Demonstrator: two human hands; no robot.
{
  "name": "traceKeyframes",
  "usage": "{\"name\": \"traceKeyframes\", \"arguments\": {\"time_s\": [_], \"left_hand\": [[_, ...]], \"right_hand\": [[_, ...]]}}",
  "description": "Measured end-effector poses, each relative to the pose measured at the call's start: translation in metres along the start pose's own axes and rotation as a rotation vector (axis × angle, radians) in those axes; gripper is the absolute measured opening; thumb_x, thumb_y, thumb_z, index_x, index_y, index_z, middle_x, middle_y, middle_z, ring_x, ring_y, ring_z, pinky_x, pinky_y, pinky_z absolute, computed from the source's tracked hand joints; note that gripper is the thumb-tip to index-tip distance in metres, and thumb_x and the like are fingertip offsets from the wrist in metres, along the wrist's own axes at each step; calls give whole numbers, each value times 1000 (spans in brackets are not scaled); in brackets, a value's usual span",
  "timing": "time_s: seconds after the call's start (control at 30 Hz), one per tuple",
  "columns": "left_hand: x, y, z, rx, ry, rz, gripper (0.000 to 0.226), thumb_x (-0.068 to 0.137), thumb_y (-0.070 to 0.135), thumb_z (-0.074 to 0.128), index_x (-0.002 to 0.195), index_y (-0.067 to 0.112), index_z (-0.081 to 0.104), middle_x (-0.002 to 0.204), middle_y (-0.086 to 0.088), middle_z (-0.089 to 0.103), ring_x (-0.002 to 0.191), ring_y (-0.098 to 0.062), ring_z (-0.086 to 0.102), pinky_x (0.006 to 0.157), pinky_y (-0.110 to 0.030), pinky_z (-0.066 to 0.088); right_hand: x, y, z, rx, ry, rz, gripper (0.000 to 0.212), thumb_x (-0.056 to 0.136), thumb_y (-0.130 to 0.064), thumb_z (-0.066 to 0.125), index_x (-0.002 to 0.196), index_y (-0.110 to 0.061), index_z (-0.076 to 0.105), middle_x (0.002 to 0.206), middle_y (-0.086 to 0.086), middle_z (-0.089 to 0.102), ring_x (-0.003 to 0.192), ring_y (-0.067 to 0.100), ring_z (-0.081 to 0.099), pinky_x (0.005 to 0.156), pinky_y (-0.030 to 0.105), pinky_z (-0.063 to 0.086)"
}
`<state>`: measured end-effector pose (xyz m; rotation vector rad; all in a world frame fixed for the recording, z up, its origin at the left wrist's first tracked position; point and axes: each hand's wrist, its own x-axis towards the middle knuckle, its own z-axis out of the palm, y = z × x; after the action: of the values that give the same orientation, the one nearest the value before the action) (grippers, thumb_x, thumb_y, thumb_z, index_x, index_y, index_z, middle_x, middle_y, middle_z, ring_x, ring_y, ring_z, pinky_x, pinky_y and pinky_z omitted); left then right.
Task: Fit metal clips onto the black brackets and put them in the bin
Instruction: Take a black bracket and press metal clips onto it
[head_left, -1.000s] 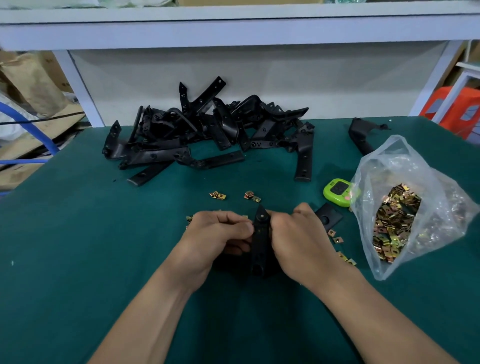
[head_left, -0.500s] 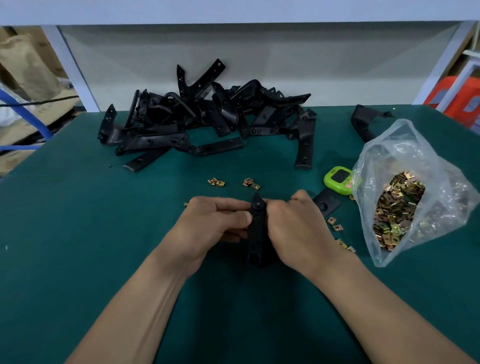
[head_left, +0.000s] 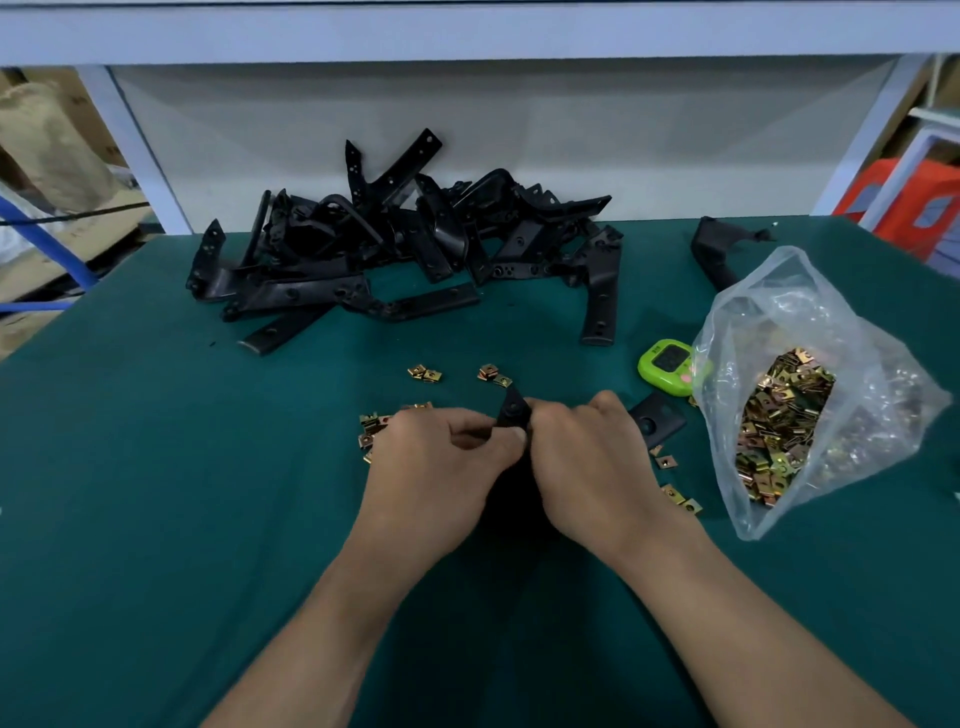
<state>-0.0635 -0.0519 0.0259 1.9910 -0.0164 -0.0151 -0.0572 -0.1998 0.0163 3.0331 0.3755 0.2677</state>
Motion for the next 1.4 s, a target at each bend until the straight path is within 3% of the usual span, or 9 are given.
{"name": "traceKeyframes", "arguments": {"time_s": [0.13, 0.33, 0.53, 0.77, 0.87, 1.1, 1.23, 1.3, 1.4], "left_hand": [[-5, 1, 0, 138, 78, 118, 14, 77, 44, 81, 68, 35, 76, 63, 25, 70, 64, 7, 66, 56, -10, 48], [-5, -2, -1, 167, 36, 246, 14, 78, 36, 81, 77, 23, 78, 65, 12, 71, 69, -12, 68, 63, -32, 51], [-5, -2, -1, 354, 130, 431, 29, 72, 46, 69, 65, 18, 73, 54, 6, 62, 60, -19, 58, 55, -25, 44], [-9, -2, 7, 237, 143, 306, 25, 70, 52, 68, 73, 27, 74, 65, 16, 69, 66, -8, 66, 62, -31, 53], [-9, -2, 9, 207, 153, 320, 20, 71, 50, 68, 75, 32, 74, 68, 22, 69, 67, -2, 67, 60, -24, 51], [-4, -5, 7, 365, 158, 427, 29, 72, 40, 67, 62, 14, 62, 52, 1, 55, 55, -20, 46, 51, -30, 41], [-6, -2, 10, 152, 65, 253, 10, 72, 39, 71, 73, 29, 69, 57, 12, 66, 48, -7, 54, 46, -20, 44], [-5, -2, 12, 76, 63, 181, 9, 71, 39, 70, 71, 30, 66, 54, 11, 65, 41, -4, 47, 41, -14, 36], [4, -2, 3, 61, 253, 122, 18, 72, 44, 66, 67, 27, 67, 58, 16, 67, 53, 0, 58, 48, -12, 38]], "right_hand": [[-4, 2, 0, 26, 28, 71, 22, 83, -14, 58, 99, -27, 50, 83, -5, 64, 81, 20, 66, 74, 37, 25], [-4, 4, 0, 56, 53, 73, 27, 82, -12, 59, 96, -27, 43, 83, -5, 64, 80, 20, 65, 75, 35, 22], [-8, 3, 0, 65, 51, 45, 25, 80, -11, 59, 98, -25, 49, 81, -5, 63, 74, 20, 62, 74, 33, 22], [-8, 3, -2, 125, 52, 53, 23, 81, -13, 55, 97, -28, 47, 80, -6, 64, 77, 21, 64, 75, 34, 25], [-6, 3, -3, 138, 50, 50, 24, 81, -13, 55, 98, -29, 48, 80, -6, 64, 77, 20, 65, 75, 34, 26], [-7, 1, 1, 172, 50, 45, 20, 85, -13, 52, 92, -30, 44, 77, -7, 62, 74, 21, 63, 77, 32, 32], [-9, 2, -1, 218, 74, 43, 24, 80, -11, 55, 88, -30, 43, 70, -7, 59, 69, 20, 61, 76, 32, 26], [-8, 4, -2, 269, 167, 49, 18, 82, -14, 58, 90, -28, 52, 70, -7, 60, 71, 20, 59, 83, 34, 33], [-7, 7, -4, 451, 488, 134, 21, 90, -24, 70, 110, -18, 68, 104, -4, 70, 104, 20, 57, 102, 31, 33]]}}
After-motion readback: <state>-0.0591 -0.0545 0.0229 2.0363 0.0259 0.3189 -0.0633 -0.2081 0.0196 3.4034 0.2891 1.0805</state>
